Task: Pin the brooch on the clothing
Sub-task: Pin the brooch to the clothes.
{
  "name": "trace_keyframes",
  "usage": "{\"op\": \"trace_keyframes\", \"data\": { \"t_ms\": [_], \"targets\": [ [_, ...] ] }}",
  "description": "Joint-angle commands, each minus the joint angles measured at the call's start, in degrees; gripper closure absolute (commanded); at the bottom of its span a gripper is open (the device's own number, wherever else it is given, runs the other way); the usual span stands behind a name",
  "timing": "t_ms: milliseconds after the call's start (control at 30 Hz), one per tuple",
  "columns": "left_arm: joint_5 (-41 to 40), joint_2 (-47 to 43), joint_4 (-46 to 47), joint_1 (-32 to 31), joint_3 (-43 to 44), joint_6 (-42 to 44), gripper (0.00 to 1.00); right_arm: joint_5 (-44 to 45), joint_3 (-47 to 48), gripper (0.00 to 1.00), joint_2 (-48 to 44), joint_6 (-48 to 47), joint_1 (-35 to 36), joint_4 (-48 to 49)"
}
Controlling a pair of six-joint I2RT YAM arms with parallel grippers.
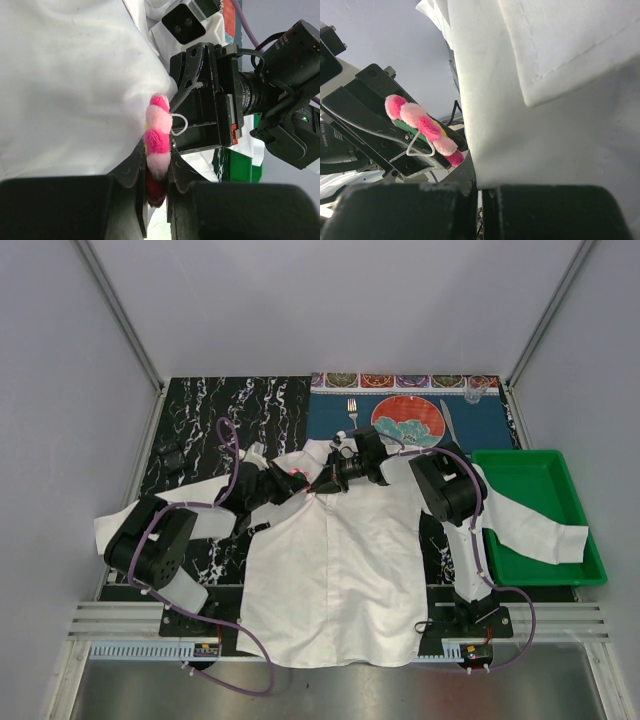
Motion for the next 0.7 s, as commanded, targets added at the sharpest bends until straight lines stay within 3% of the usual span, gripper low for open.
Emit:
{"op": "trace_keyframes", "data": {
  "t_ms": [0, 267, 467, 667],
  "targets": [
    [2.12, 0.97, -4.81, -1.98, -1.22, 0.08, 1.00, 0.05, 1.76, 1.00, -2.21, 2.91, 0.07, 7.18],
    [-1.12, 0.97, -11.30, -1.54, -0.43, 3.68, 1.00, 1.20, 1.58, 1.00, -1.34, 0.19, -0.01, 2.71],
    [0.01, 4.22, -9.56, -1.02, 0.45, 4.39, 1.00, 4.00, 4.65, 1.00, 1.30, -5.96, 0.07, -6.86],
    [0.89, 5.54, -8.50, -1.02, 0.71, 4.30, 1.00, 3.93, 5.54, 1.00, 2.71, -7.73, 0.07, -7.76]
  ]
}}
